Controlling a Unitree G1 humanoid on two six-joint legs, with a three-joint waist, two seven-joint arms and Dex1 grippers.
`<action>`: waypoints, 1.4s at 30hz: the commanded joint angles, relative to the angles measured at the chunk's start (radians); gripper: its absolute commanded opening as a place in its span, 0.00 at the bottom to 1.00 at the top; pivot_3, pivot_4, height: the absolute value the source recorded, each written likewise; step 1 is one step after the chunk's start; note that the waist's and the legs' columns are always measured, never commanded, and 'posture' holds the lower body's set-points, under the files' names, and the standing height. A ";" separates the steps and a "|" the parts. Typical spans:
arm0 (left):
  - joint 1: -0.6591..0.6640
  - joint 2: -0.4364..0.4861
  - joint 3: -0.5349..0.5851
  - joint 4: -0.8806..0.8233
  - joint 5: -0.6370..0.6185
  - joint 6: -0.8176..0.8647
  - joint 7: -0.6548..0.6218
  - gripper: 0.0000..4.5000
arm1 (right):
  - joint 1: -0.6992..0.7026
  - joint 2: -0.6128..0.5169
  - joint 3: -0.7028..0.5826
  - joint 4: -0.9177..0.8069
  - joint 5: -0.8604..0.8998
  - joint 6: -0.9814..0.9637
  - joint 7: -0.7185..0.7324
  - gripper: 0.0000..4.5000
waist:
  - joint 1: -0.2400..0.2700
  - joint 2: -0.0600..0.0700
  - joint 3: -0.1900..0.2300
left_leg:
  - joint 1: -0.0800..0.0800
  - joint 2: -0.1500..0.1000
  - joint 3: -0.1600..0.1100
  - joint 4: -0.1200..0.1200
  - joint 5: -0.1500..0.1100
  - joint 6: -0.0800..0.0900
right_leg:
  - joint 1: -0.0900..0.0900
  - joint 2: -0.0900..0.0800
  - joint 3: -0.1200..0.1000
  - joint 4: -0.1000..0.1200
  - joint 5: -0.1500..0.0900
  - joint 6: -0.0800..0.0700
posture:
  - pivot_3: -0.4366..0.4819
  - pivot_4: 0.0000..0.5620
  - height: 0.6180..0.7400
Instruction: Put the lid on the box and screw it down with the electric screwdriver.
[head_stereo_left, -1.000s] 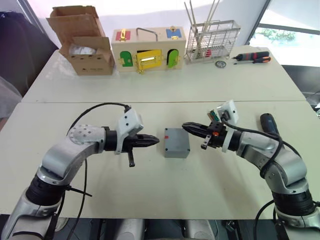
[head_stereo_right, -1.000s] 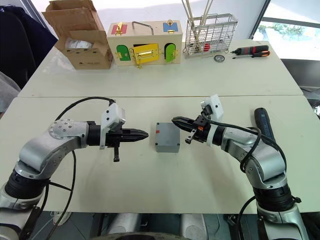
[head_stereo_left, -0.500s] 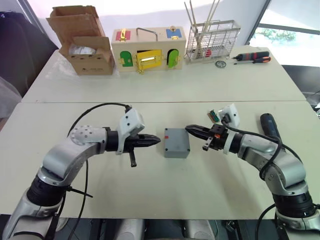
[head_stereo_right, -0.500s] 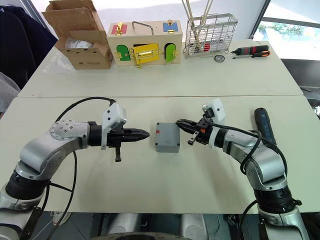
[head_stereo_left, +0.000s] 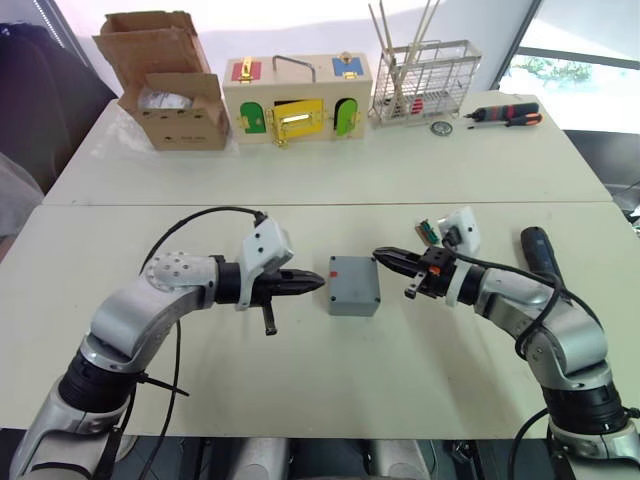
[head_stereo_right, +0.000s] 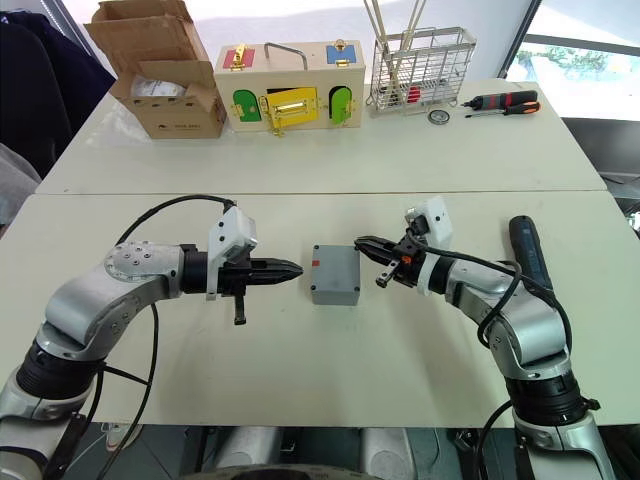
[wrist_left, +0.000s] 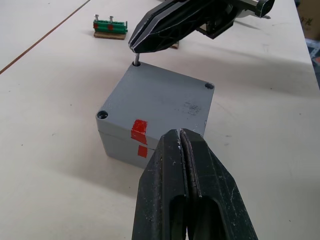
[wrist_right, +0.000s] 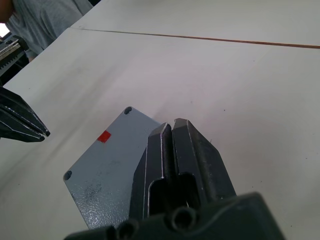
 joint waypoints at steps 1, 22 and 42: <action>-0.012 -0.003 0.004 -0.015 0.008 -0.019 0.003 0.00 | -0.014 -0.002 0.005 -0.007 -0.006 -0.014 0.013 0.01 | 0.000 0.000 0.000 | 0.000 0.000 0.000 0.000 0.000 0.000 | 0.000 0.000 0.000 0.000 0.000 0.000 | 0.48 0.27 0.92; -0.008 -0.022 0.004 -0.017 0.017 -0.031 0.001 0.00 | -0.040 -0.017 -0.054 -0.026 -0.003 -0.008 0.013 0.84 | 0.000 0.000 0.000 | 0.000 0.000 0.000 0.000 0.000 0.000 | 0.000 0.000 0.000 0.000 0.000 0.000 | 0.48 0.27 0.92; -0.165 -0.216 -0.250 0.033 0.093 -0.215 -0.163 0.00 | -0.180 -0.857 -0.060 0.429 -0.021 0.475 0.262 1.00 | -0.002 0.003 0.000 | 0.000 0.001 0.004 0.000 -0.001 0.003 | 0.000 0.000 0.001 -0.002 0.000 0.000 | 0.48 0.27 0.92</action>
